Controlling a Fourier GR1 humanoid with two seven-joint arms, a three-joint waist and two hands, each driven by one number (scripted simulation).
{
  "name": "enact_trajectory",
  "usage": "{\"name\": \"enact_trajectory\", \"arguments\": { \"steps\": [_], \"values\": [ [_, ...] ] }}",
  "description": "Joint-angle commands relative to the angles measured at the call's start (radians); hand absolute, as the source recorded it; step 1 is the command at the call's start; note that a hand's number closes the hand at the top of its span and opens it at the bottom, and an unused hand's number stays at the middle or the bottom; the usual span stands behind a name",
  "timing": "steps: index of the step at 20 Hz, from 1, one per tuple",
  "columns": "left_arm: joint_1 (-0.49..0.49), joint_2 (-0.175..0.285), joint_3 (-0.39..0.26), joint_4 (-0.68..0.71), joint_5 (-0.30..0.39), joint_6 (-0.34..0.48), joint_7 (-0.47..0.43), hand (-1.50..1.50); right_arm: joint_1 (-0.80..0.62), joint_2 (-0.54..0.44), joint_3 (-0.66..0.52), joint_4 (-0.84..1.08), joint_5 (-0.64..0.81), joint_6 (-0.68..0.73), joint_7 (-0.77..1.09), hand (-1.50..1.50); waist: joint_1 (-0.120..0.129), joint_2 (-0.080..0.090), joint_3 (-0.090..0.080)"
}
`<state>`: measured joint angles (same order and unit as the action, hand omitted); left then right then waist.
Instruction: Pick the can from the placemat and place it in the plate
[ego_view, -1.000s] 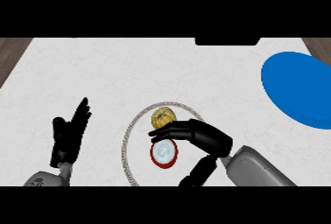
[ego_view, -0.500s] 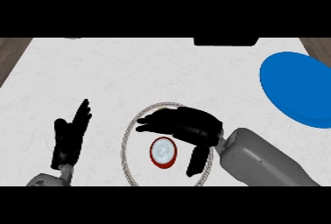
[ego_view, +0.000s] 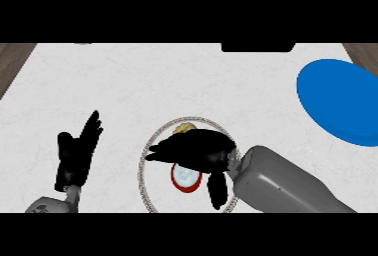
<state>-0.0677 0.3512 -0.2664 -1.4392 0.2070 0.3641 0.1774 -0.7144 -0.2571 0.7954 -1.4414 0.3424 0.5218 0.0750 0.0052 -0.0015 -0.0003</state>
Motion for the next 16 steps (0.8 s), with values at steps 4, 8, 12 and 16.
{"name": "enact_trajectory", "arguments": {
  "steps": [4, 8, 12, 16],
  "values": [
    [0.069, -0.021, -0.014, -0.118, -0.066, 0.01, 0.06, 0.0, 0.044, 0.088, -0.036, 0.048, 0.118, 0.078, 0.02, -1.5, 0.002, 0.0, 0.001],
    [0.04, -0.065, 0.007, -0.037, -0.095, 0.004, 0.029, 0.0, 0.007, 0.179, -0.063, 0.156, 0.184, 0.103, -0.033, -1.5, 0.002, 0.002, 0.0],
    [0.054, -0.083, 0.022, -0.077, -0.11, -0.015, 0.066, 0.0, 0.099, 0.13, -0.086, 0.1, 0.264, 0.112, -0.102, -1.5, -0.002, 0.001, 0.0],
    [0.049, -0.042, 0.097, -0.053, -0.067, -0.1, 0.039, 0.0, 0.124, 0.128, -0.1, 0.106, 0.303, 0.137, -0.136, -1.5, -0.001, 0.001, 0.0]
  ]
}}
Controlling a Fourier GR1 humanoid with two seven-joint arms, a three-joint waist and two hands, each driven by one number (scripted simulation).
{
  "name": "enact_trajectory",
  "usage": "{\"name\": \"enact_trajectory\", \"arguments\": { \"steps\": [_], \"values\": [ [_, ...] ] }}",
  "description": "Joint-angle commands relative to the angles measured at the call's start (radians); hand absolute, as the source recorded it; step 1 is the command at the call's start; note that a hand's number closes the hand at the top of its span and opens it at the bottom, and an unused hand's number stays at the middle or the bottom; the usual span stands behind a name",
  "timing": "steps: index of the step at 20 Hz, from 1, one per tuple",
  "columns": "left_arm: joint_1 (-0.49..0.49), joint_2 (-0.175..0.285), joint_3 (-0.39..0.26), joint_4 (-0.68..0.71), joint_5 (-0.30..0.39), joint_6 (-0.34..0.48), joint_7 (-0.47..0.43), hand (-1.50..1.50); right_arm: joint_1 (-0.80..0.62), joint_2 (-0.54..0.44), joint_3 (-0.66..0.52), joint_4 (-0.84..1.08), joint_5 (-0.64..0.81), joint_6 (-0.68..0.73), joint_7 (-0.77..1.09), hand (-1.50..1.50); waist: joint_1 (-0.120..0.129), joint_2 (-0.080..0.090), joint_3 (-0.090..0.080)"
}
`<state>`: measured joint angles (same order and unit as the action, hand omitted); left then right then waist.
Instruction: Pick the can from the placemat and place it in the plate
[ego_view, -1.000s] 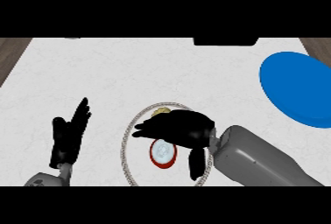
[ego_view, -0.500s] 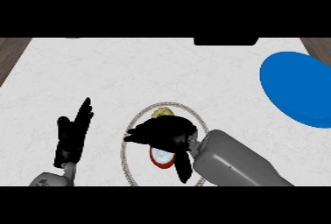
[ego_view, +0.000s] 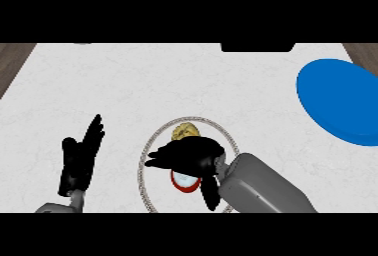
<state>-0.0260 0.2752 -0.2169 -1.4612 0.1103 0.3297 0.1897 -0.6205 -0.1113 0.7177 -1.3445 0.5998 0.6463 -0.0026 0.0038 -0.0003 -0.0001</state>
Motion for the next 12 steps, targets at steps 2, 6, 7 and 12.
{"name": "enact_trajectory", "arguments": {
  "steps": [2, 6, 7, 12],
  "values": [
    [0.063, -0.014, 0.029, -0.028, -0.02, -0.031, -0.035, 0.0, 0.047, 0.04, -0.031, 0.028, 0.084, 0.013, -0.054, -1.5, 0.001, 0.0, 0.0],
    [-0.043, -0.005, 0.086, 0.02, -0.002, -0.077, 0.032, 0.0, 0.031, 0.108, -0.018, 0.128, 0.141, -0.05, -0.056, -1.5, 0.001, 0.001, 0.0],
    [-0.086, -0.004, 0.108, 0.106, -0.004, -0.103, -0.022, 0.0, 0.009, 0.109, -0.035, 0.107, 0.135, -0.002, -0.038, -1.5, -0.001, 0.001, 0.0],
    [-0.015, -0.016, 0.106, 0.031, -0.018, -0.11, -0.019, 0.0, 0.039, 0.07, -0.011, 0.164, 0.243, -0.074, -0.196, 1.5, 0.001, 0.001, 0.0]
  ]
}}
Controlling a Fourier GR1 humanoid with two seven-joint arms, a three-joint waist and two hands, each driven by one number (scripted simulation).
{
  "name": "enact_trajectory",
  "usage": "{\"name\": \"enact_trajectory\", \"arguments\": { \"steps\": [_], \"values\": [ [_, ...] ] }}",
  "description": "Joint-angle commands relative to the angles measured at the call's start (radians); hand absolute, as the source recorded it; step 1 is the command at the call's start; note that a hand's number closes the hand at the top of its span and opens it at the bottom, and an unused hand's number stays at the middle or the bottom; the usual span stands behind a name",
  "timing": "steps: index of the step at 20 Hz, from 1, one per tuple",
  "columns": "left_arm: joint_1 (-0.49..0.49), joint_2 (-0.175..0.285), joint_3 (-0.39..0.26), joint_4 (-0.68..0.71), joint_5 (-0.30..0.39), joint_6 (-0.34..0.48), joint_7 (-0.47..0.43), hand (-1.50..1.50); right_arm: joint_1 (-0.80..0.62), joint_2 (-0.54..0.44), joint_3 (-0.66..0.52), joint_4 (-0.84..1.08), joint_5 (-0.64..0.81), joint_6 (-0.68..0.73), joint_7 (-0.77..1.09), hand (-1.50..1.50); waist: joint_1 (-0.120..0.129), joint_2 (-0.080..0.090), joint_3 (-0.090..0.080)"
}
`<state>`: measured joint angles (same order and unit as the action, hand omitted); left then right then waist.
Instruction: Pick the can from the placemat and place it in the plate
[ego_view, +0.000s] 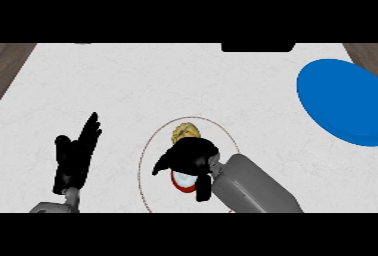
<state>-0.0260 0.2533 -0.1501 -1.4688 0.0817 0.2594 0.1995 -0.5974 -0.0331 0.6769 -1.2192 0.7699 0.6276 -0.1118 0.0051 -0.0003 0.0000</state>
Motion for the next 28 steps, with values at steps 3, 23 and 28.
{"name": "enact_trajectory", "arguments": {
  "steps": [3, 23, 28],
  "values": [
    [-0.013, -0.019, 0.017, -0.014, -0.036, 0.003, 0.031, 0.0, 0.034, -0.013, 0.012, -0.006, 0.103, -0.088, -0.13, 1.5, -0.001, 0.0, 0.0],
    [-0.023, -0.039, 0.045, 0.008, -0.036, -0.023, 0.036, 0.0, -0.024, -0.265, -0.647, 0.173, 0.136, -0.653, 0.241, 1.5, -0.008, 0.004, 0.001],
    [-0.001, -0.058, 0.027, 0.017, -0.065, -0.008, 0.007, 0.0, -0.048, -0.317, -0.756, 0.067, 0.112, -0.764, 0.272, 1.5, -0.017, -0.002, 0.0]
  ]
}}
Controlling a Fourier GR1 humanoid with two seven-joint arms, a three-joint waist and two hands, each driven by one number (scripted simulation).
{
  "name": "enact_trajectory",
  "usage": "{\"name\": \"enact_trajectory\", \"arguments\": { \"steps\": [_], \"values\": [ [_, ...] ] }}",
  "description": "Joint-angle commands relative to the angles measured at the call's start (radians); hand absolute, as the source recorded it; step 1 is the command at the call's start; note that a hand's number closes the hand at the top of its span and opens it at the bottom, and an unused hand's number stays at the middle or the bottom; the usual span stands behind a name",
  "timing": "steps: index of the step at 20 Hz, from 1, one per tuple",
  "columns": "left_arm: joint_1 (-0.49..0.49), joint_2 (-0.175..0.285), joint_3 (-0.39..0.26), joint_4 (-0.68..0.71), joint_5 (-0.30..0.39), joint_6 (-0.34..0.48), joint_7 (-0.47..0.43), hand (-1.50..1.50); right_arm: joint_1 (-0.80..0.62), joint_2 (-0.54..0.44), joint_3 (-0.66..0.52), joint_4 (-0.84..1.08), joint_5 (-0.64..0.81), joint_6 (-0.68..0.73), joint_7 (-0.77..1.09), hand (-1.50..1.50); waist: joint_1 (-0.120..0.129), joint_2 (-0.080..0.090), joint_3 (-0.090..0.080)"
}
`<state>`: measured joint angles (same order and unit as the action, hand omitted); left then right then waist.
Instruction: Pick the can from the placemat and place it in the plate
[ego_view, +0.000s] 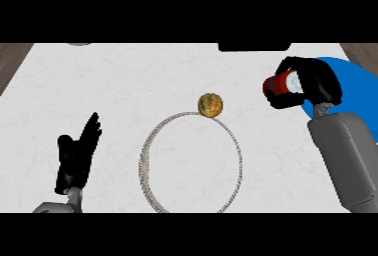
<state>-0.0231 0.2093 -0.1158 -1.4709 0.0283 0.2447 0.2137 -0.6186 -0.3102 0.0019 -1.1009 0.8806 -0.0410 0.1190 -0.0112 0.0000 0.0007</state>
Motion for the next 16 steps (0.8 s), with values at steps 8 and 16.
{"name": "enact_trajectory", "arguments": {
  "steps": [8, 16],
  "values": [
    [-0.02, 0.009, 0.031, 0.008, 0.008, -0.04, 0.008, 0.0, 0.025, -0.116, -0.206, -0.069, 0.006, -0.158, 0.109, 1.5, 0.013, 0.001, -0.001],
    [0.016, -0.004, 0.033, -0.02, -0.009, -0.057, -0.017, 0.0, -0.116, -0.187, -0.294, 0.307, -0.008, -0.227, 0.016, 1.5, 0.032, 0.005, 0.0]
  ]
}}
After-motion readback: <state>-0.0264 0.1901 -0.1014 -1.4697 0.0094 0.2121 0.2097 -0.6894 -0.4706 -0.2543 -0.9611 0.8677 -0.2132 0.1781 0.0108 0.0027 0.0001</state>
